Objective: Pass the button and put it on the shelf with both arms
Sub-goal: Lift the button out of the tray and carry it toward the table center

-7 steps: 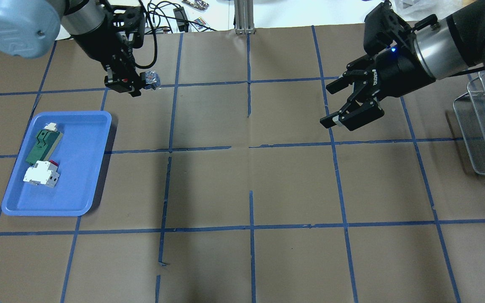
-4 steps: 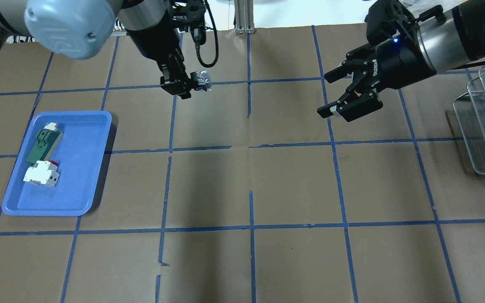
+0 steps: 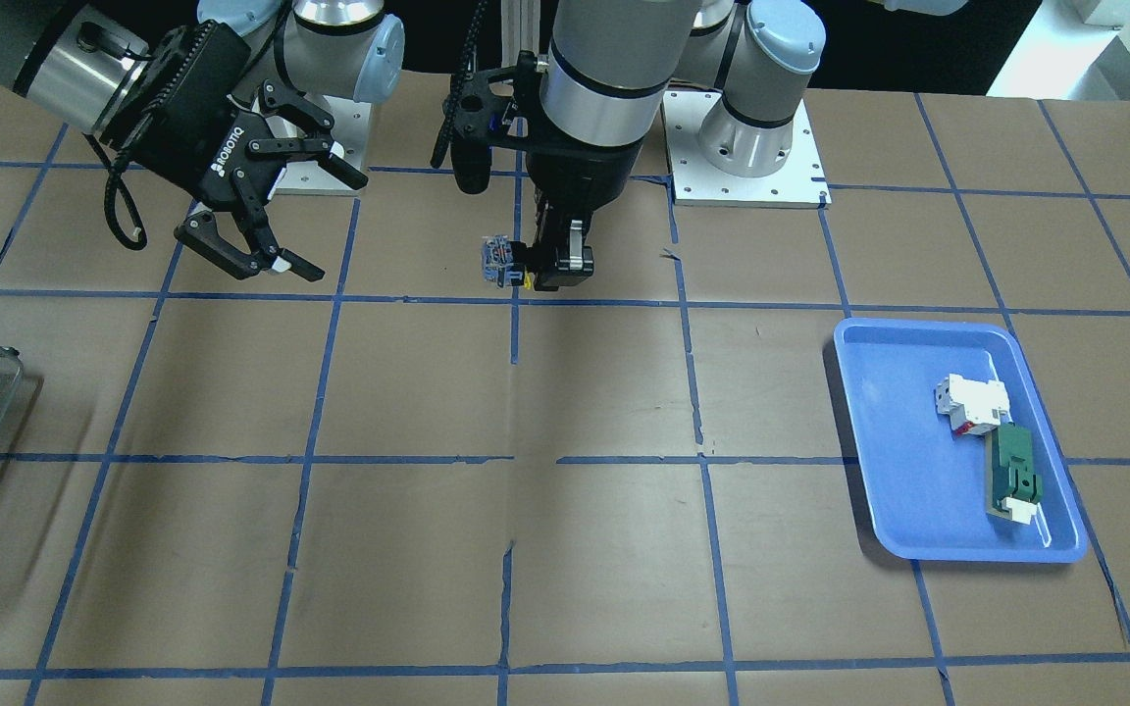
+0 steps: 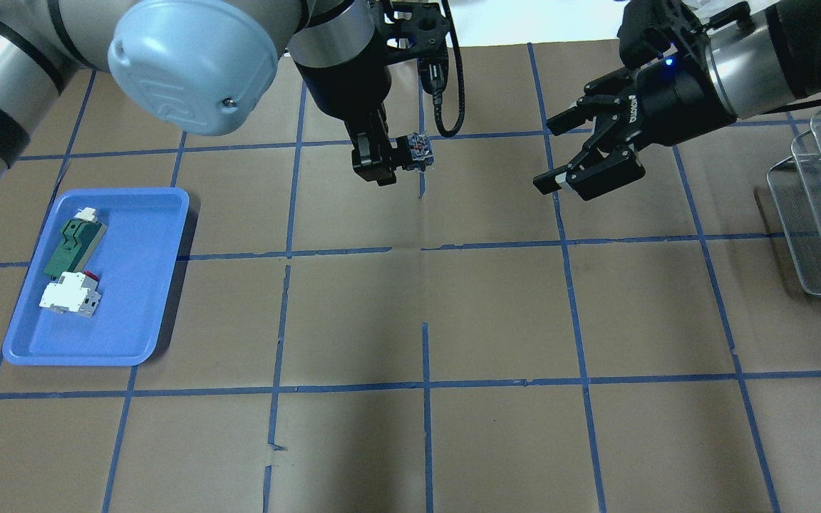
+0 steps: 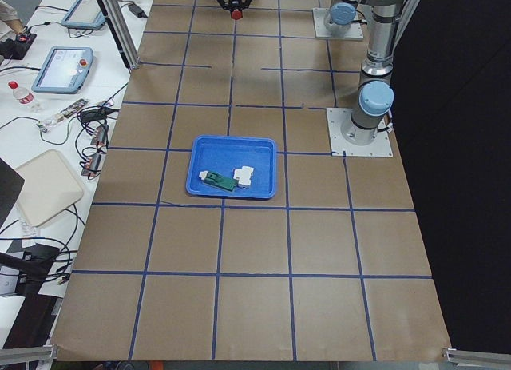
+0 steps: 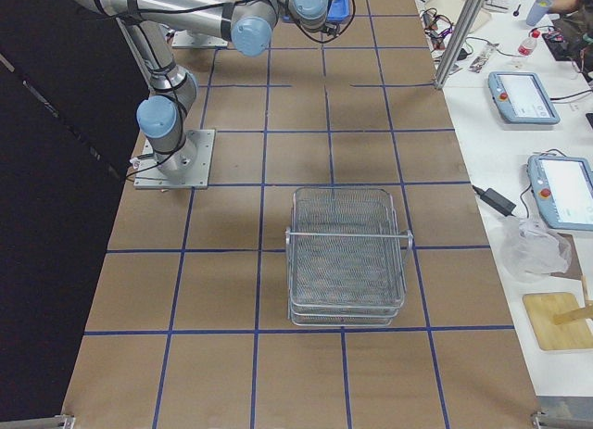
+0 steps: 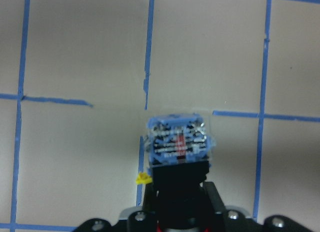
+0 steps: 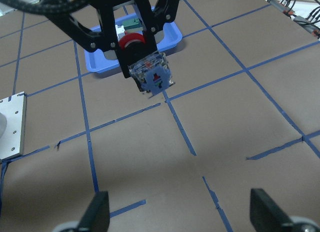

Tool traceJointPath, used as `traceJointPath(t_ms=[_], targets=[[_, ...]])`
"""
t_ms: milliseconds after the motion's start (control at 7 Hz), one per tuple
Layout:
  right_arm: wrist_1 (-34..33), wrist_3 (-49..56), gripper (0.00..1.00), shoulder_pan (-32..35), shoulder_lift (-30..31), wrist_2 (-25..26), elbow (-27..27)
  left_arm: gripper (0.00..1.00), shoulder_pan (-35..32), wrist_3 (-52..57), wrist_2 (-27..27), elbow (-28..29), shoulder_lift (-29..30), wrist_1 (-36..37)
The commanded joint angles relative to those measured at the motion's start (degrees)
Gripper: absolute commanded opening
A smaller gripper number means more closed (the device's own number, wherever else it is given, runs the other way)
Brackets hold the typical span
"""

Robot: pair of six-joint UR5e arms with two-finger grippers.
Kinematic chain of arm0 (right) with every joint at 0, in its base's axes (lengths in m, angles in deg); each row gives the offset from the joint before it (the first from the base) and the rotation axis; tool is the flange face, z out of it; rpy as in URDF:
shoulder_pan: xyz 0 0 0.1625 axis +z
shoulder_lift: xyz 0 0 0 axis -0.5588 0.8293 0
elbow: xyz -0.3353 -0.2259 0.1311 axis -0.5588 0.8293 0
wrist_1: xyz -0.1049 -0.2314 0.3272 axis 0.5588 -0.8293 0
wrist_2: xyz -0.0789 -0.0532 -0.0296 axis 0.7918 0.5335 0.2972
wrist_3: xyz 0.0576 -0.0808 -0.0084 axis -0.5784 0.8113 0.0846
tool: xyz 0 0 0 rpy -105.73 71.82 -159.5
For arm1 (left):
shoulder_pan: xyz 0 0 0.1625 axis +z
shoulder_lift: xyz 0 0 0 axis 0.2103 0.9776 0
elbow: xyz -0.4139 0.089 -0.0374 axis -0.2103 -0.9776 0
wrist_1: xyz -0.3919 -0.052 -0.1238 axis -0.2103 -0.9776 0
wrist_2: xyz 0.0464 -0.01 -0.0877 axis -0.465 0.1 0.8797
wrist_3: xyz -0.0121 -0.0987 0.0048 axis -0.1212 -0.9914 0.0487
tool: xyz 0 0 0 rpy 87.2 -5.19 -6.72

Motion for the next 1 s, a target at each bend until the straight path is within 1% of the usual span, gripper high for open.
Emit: traceJointPath(t_ms=[0,143,429,714,857], targets=[[-0.5,3.5,0.99,0.1,0.0,-3.3,-0.1,0.0,-0.8,-0.4,0.1,-0.1,-1.1,0.0],[-0.5,10.2,0.99,0.1,-0.1,-5.2,-0.7,0.0,-0.8,-0.5,0.2,0.0,-1.1,0.1],[-0.3,14.1,0.99,0.6,-0.1,-9.8,-0.9,0.0,-0.7,-0.5,0.1,-0.1,-1.1,0.1],[-0.5,14.7,0.99,2.7,-1.4,-15.4,-2.0,0.0,-0.7,-0.5,0.1,-0.1,-1.1,0.1],[-0.6,14.6,0.99,5.0,-3.1,-15.9,-2.2,0.0,-0.7,-0.5,0.0,-0.1,-1.3,0.1]])
